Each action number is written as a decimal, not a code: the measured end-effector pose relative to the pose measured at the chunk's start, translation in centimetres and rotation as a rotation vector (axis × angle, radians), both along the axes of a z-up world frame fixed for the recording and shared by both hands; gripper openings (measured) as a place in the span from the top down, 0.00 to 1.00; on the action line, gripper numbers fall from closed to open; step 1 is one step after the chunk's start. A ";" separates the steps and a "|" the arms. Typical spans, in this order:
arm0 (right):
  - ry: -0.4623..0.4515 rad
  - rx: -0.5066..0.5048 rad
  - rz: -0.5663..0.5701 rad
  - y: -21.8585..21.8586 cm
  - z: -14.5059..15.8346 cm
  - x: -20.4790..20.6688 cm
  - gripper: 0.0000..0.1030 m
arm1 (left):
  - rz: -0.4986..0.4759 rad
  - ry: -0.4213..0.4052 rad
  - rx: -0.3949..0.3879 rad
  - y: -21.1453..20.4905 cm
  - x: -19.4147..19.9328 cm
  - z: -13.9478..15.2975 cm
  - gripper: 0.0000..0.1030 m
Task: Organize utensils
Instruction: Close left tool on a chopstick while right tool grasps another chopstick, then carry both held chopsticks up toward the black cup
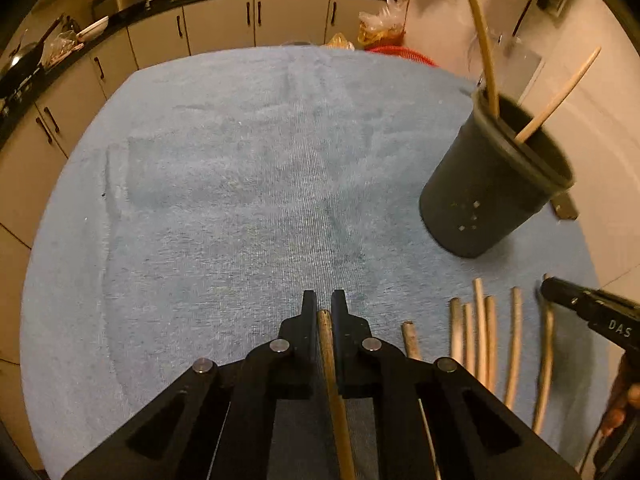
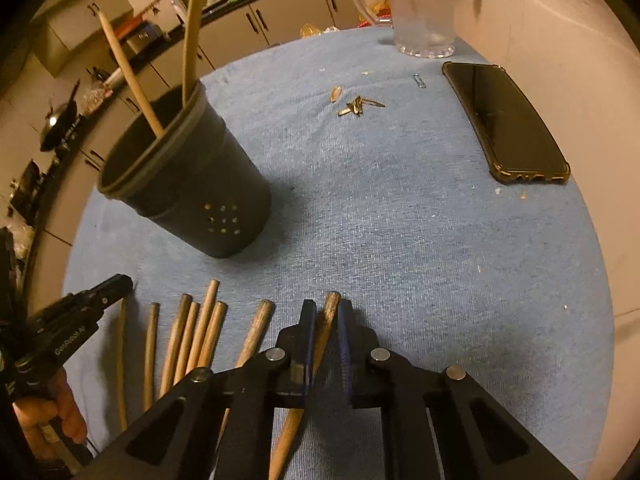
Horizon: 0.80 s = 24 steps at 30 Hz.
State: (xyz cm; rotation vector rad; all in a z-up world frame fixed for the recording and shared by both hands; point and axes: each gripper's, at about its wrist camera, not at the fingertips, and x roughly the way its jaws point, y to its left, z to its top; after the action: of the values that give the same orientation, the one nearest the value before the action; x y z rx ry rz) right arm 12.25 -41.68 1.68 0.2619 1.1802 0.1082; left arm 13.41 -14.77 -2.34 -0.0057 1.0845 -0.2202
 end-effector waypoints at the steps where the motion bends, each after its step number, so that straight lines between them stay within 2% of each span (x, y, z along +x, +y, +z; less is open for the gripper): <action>1: -0.007 0.018 -0.001 -0.3 0.2 -0.2 0.89 | 0.004 -0.008 -0.012 0.3 -0.2 0.4 0.93; 5: -0.058 0.064 -0.002 -0.9 2.0 -1.3 0.89 | 0.018 -0.043 -0.095 1.4 -1.0 2.8 0.93; 7: -0.085 0.084 -0.002 -1.3 2.9 -1.8 0.90 | 0.016 -0.067 -0.112 1.7 -1.4 4.0 0.93; 21: -0.314 0.081 0.057 0.9 12.3 -5.4 0.92 | -0.042 -0.276 -0.161 1.9 -6.8 13.6 0.93; 24: -0.350 0.076 0.071 1.4 14.0 -6.2 0.92 | -0.049 -0.308 -0.164 1.9 -7.5 14.9 0.93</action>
State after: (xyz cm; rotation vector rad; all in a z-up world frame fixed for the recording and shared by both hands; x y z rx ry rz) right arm 6.05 -40.32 15.64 0.2562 0.8383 0.2516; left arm 5.93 -12.89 12.54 -0.0900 0.7579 -0.3422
